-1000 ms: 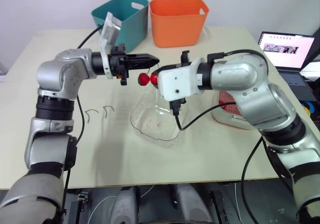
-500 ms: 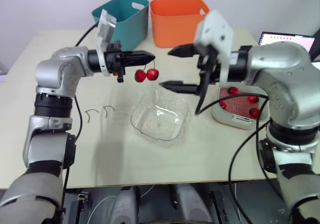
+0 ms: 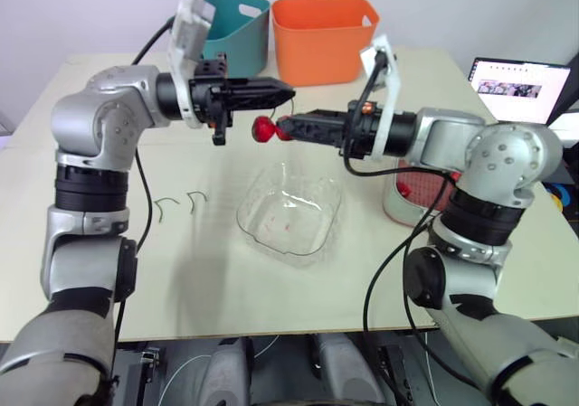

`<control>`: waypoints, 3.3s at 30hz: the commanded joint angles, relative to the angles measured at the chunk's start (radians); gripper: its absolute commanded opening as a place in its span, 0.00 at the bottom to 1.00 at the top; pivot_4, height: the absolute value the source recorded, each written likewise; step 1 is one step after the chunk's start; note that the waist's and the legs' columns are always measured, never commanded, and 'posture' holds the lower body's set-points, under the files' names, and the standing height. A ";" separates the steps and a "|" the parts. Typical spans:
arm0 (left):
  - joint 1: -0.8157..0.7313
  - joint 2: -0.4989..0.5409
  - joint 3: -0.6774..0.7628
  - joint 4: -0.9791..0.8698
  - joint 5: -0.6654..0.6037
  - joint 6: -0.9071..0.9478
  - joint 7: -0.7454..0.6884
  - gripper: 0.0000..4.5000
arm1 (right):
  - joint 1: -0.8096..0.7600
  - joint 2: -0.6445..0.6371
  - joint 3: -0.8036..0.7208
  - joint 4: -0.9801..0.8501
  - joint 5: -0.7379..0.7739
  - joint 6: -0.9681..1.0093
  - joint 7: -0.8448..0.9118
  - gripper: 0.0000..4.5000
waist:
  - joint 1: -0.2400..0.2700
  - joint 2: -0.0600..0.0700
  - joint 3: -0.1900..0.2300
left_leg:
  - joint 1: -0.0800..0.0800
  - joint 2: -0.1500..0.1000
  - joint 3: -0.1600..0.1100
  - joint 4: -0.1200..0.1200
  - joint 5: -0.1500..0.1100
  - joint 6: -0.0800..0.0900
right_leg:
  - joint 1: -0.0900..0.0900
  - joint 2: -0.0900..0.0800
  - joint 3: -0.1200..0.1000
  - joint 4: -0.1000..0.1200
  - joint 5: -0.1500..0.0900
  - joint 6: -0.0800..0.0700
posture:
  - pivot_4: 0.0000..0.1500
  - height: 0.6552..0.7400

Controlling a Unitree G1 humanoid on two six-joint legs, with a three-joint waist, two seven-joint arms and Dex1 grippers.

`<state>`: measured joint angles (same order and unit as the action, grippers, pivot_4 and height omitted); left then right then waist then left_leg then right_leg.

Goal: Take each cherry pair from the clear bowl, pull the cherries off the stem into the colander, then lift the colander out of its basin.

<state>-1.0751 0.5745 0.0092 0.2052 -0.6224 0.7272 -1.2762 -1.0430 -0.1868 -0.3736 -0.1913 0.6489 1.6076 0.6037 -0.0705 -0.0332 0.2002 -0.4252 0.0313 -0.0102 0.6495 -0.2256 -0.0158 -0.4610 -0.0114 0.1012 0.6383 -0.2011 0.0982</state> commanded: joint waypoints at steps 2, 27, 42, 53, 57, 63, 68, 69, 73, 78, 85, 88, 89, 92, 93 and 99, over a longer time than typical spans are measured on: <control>-0.022 -0.011 0.020 -0.029 -0.014 -0.013 0.009 0.00 | -0.024 0.014 -0.022 -0.016 0.113 0.007 -0.075 0.99 | 0.000 0.000 0.000 | 0.000 0.000 0.000 0.000 0.000 0.000 | 0.000 0.000 0.000 0.000 0.000 0.000 | 1.00 1.00; -0.035 -0.012 0.025 0.009 -0.002 -0.032 0.000 0.00 | 0.025 -0.009 -0.021 -0.019 0.338 0.007 -0.266 0.20 | -0.001 0.000 0.000 | 0.000 0.000 0.000 -0.001 0.000 0.000 | 0.000 0.000 0.000 -0.001 0.000 0.000 | 1.00 1.00; -0.042 -0.027 0.048 0.018 -0.008 -0.051 0.040 0.00 | 0.184 -0.109 0.050 -0.129 0.460 0.007 -0.239 0.20 | -0.001 0.000 0.000 | 0.000 0.000 0.000 -0.001 0.000 0.000 | 0.000 0.000 0.000 -0.002 0.000 0.000 | 1.00 1.00; 0.068 -0.075 0.001 -0.033 0.054 -0.139 0.090 0.00 | 0.418 -0.583 -0.026 -0.165 0.218 -0.352 -0.116 0.20 | 0.010 0.000 0.000 | -0.001 -0.001 0.000 -0.001 0.000 0.000 | 0.003 -0.001 0.001 -0.008 0.000 0.000 | 1.00 1.00; 0.100 -0.101 -0.018 -0.044 0.080 -0.174 0.110 0.00 | 0.538 -0.710 -0.053 -0.112 0.133 -0.451 -0.073 0.20 | 0.009 0.000 0.000 | 0.000 0.000 0.001 -0.001 0.000 0.000 | 0.003 0.000 0.001 -0.007 0.000 0.000 | 1.00 1.00; 0.115 -0.132 -0.025 -0.057 0.085 -0.184 0.132 0.00 | 0.642 -0.770 0.001 -0.047 0.013 -0.579 -0.037 0.20 | 0.001 0.000 0.000 | 0.001 0.000 0.002 -0.001 0.000 0.000 | 0.003 0.000 0.002 -0.007 0.000 0.000 | 1.00 1.00; 0.116 -0.145 -0.018 -0.060 0.085 -0.180 0.152 0.00 | 0.655 -0.740 0.051 0.019 -0.037 -0.602 -0.047 0.20 | 0.003 0.000 0.000 | 0.001 -0.001 0.002 -0.001 0.000 0.000 | 0.004 0.000 0.003 -0.007 0.000 0.000 | 1.00 1.00; 0.118 -0.146 -0.019 -0.064 0.084 -0.178 0.155 0.00 | 0.654 -0.740 0.053 0.025 -0.041 -0.598 -0.047 0.28 | 0.004 0.000 0.000 | 0.001 -0.001 0.002 -0.001 0.000 0.000 | 0.004 0.000 0.003 -0.007 0.000 0.000 | 1.00 1.00; 0.123 -0.142 -0.018 -0.073 0.079 -0.172 0.159 0.00 | 0.647 -0.739 0.043 0.025 -0.033 -0.593 -0.030 0.56 | 0.005 0.000 0.000 | 0.001 -0.001 0.002 -0.001 0.000 0.000 | 0.004 0.000 0.003 -0.007 0.000 0.000 | 1.00 1.00; 0.122 -0.136 -0.014 -0.067 0.080 -0.176 0.156 0.00 | 0.631 -0.763 0.018 0.010 -0.004 -0.573 0.012 0.95 | 0.004 0.000 0.000 | 0.001 -0.001 0.002 -0.001 0.000 0.000 | 0.004 0.000 0.003 -0.007 0.000 0.000 | 1.00 1.00; 0.099 -0.137 -0.002 -0.042 0.077 -0.181 0.156 0.00 | 0.500 -0.642 0.003 -0.096 0.202 -0.471 0.009 0.95 | -0.002 0.000 0.000 | 0.002 0.000 0.002 -0.001 0.000 0.000 | 0.004 0.001 0.003 -0.007 0.000 0.000 | 1.00 1.00; 0.083 -0.140 0.005 -0.041 0.065 -0.169 0.155 0.00 | 0.419 -0.521 0.016 -0.119 0.324 -0.404 -0.032 0.98 | 0.002 0.000 0.000 | 0.003 0.000 0.001 -0.002 0.000 0.000 | 0.004 0.002 0.002 -0.005 0.000 0.000 | 1.00 1.00; 0.078 -0.139 0.008 -0.046 0.055 -0.159 0.152 0.00 | 0.397 -0.477 0.029 -0.121 0.364 -0.387 -0.040 0.98 | 0.002 0.000 0.000 | 0.002 0.000 0.000 -0.002 0.000 0.000 | 0.004 0.002 0.002 -0.005 0.000 0.001 | 1.00 1.00; 0.068 -0.125 0.013 -0.075 0.016 -0.109 0.132 0.00 | 0.336 -0.356 0.084 -0.099 0.426 -0.366 -0.072 0.98 | 0.005 0.000 0.000 | 0.001 0.000 0.000 -0.001 0.000 0.000 | 0.004 0.001 0.002 -0.006 0.000 0.001 | 1.00 1.00; 0.063 -0.121 0.015 -0.084 0.003 -0.091 0.128 0.00 | 0.317 -0.321 0.107 -0.085 0.428 -0.369 -0.078 0.98 | 0.004 0.000 0.000 | 0.001 0.000 0.000 -0.001 0.000 0.000 | 0.004 0.000 0.002 -0.006 0.000 0.001 | 1.00 1.00; 0.063 -0.121 0.012 -0.113 -0.019 -0.065 0.141 0.00 | 0.264 -0.210 0.192 -0.031 0.406 -0.404 -0.101 0.98 | 0.004 0.000 0.000 | 0.000 0.000 0.000 -0.001 0.000 0.000 | 0.004 0.000 0.001 -0.006 0.000 0.001 | 1.00 1.00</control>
<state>-0.9895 0.4524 0.0041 0.1291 -0.6224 0.6637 -1.1435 -0.7499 -0.4094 -0.1801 -0.2168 1.0434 1.2279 0.5067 -0.0669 -0.0328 0.2001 -0.4250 0.0310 -0.0099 0.6490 -0.2256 -0.0157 -0.4574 -0.0113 0.1024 0.6320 -0.2006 0.0993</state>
